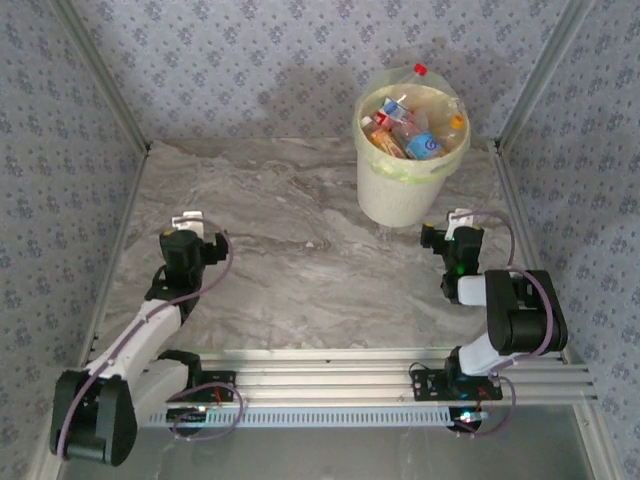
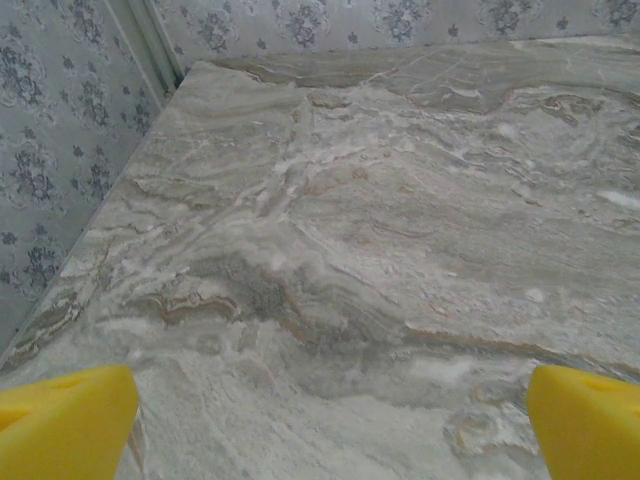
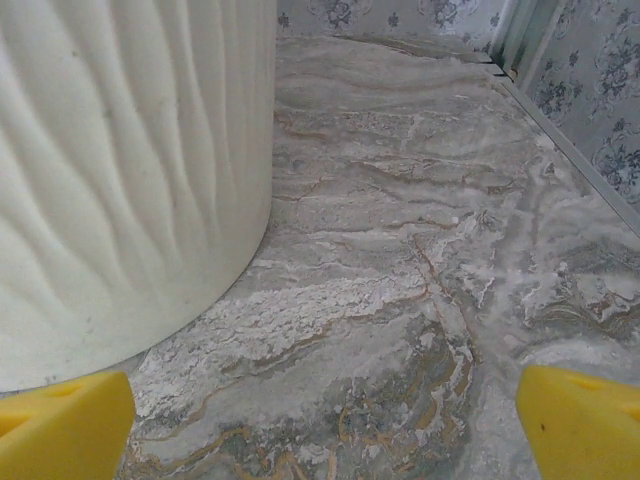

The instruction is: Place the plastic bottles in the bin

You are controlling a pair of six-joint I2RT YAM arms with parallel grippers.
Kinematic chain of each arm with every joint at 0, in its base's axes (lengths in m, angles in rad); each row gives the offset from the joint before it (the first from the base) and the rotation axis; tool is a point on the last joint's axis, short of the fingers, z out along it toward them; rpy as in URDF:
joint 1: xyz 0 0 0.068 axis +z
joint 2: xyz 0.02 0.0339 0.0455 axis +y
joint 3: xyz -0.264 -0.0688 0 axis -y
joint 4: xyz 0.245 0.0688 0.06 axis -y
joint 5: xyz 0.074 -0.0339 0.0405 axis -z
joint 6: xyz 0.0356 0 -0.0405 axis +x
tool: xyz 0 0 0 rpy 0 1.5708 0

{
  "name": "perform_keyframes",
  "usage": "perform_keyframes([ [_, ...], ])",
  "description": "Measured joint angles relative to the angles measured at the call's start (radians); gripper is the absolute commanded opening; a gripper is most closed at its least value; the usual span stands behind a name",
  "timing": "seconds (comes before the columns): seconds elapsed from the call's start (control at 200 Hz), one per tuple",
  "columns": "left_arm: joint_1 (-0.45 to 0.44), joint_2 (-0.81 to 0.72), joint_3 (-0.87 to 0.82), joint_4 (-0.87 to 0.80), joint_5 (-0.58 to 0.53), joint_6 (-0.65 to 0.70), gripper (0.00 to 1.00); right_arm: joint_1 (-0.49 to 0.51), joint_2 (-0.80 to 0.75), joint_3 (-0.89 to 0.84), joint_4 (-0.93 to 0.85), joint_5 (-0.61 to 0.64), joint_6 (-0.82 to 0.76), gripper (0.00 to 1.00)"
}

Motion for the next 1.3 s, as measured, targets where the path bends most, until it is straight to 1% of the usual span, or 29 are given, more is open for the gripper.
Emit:
perform_keyframes([
  [0.12, 0.056, 0.108, -0.032, 0.158, 0.043, 0.021, 1.00, 0.000, 0.000, 0.000, -0.012, -0.007, 0.000, 1.00],
  [0.235, 0.113, 0.241, -0.087, 0.321, 0.107, 0.022, 1.00, 0.000, 0.000, 0.000, -0.018, -0.014, 0.000, 1.00],
  [0.395, 0.154, 0.366, -0.114, 0.471, 0.177, 0.021, 1.00, 0.000, 0.000, 0.000, -0.019, -0.016, 0.000, 1.00],
  [0.565, 0.232, 0.518, -0.135, 0.692, 0.228, -0.026, 1.00, 0.000, 0.000, 0.000, -0.021, -0.018, 0.000, 1.00],
  [0.665, 0.255, 0.548, -0.120, 0.666, 0.262, -0.036, 1.00, 0.000, 0.000, 0.000, -0.021, -0.018, 0.000, 1.00],
  [0.73, 0.245, 0.551, -0.083, 0.637, 0.273, -0.035, 1.00, 0.000, 0.000, 0.000, -0.021, -0.018, 0.000, 1.00],
  [0.874, 0.217, 0.552, -0.032, 0.629, 0.277, -0.030, 1.00, 0.000, 0.000, 0.000, -0.022, -0.017, 0.000, 1.00],
  [1.299, 0.206, 0.552, -0.029, 0.595, 0.276, -0.013, 1.00, 0.000, 0.000, 0.000, -0.022, -0.018, 0.000, 1.00],
])
